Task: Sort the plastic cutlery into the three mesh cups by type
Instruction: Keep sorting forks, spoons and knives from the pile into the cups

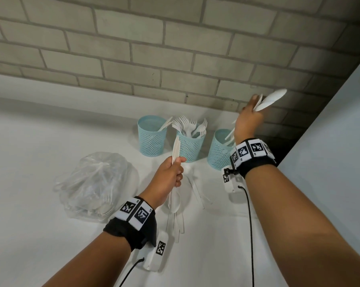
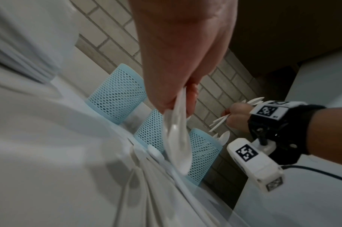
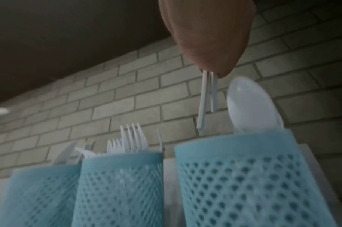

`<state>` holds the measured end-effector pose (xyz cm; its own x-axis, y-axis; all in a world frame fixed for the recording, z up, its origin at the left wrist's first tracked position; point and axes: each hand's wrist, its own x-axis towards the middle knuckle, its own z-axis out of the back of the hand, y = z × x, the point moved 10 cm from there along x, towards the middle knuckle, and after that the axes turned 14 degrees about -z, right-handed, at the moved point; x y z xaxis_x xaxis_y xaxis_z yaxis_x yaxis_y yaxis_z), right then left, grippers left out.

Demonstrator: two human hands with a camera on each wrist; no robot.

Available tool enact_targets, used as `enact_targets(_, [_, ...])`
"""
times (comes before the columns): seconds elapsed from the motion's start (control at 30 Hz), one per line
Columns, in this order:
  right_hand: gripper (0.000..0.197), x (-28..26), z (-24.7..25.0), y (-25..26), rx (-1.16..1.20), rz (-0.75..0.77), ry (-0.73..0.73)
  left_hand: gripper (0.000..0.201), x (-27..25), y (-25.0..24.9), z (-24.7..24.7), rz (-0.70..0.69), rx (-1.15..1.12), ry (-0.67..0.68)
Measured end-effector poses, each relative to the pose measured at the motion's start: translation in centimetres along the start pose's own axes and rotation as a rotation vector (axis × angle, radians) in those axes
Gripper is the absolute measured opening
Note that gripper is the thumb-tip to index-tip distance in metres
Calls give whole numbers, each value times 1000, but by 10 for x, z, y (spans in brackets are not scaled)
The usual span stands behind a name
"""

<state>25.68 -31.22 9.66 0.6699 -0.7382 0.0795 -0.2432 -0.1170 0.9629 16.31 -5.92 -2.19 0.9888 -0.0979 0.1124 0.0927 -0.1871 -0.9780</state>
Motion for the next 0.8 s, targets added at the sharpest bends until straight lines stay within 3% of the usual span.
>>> enact_targets(0.2, [42, -2, -15, -16, -117, 10, 109, 18, 1, -4, 6, -12, -23, -37])
enact_targets(0.43, [46, -2, -8, -25, -214, -34, 100, 12, 1, -2, 8, 26, -212, -96])
enact_targets(0.5, [49, -5, -9, -17, -264, 21, 104, 12, 0, 0, 7, 52, -322, -109])
enact_targets(0.6, [44, -27, -13, 6, -368, 225, 122, 16, 0, 2, 6, 73, -471, -125])
enact_targets(0.7, [20, -66, -24, 20, -300, 316, 295, 18, 1, 1, 12, 52, -547, -143])
enact_targets(0.8, [10, -106, -45, 0, -398, 168, 602, 17, 3, 0, 20, 21, -588, -182])
